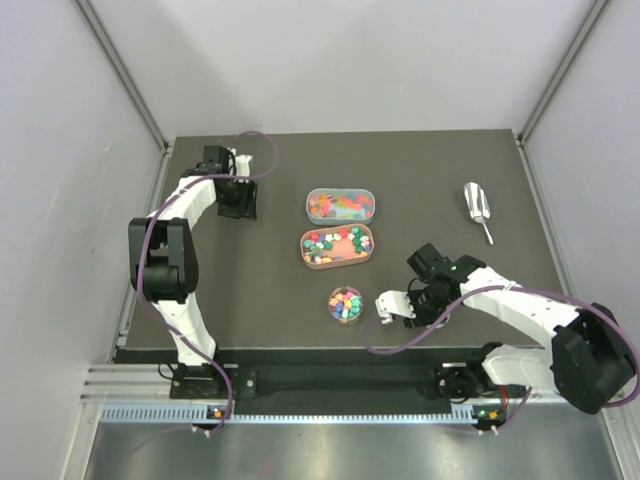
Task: Pack the candies
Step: Pick up the bottle lid at the center of the board.
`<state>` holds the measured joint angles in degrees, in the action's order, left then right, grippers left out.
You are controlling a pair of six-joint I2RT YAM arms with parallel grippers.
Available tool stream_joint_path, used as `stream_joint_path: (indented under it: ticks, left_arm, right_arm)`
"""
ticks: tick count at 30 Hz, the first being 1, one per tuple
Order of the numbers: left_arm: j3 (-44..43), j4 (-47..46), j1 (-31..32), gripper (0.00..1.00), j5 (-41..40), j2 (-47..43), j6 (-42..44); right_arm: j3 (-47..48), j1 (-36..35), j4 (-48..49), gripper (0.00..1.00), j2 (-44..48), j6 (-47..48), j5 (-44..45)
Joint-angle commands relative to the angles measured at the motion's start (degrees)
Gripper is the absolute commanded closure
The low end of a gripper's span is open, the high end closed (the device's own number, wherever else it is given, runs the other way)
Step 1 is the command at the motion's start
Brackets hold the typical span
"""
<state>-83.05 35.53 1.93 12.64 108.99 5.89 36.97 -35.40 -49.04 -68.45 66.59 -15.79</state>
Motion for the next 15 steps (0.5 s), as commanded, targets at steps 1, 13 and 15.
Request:
stream_joint_path:
  ticks: [1, 13, 15]
  left_arm:
    - [-0.4, -2.1, -0.1, 0.44, 1.3, -1.9, -0.4]
    - [-1.4, -2.0, 0.0, 0.44, 1.4, -1.4, -0.5]
    - [-1.2, -2.1, 0.0, 0.44, 1.4, -1.7, -0.5]
  right_arm:
    - [0.4, -1.2, -0.8, 0.66, -0.2, -1.8, 0.4]
    - [-1.1, -1.7, 1.7, 0.77, -3.6, -3.8, 2.3]
    - [-0.8, -1.8, 2.6, 0.84, -4.5, -4.8, 3.0]
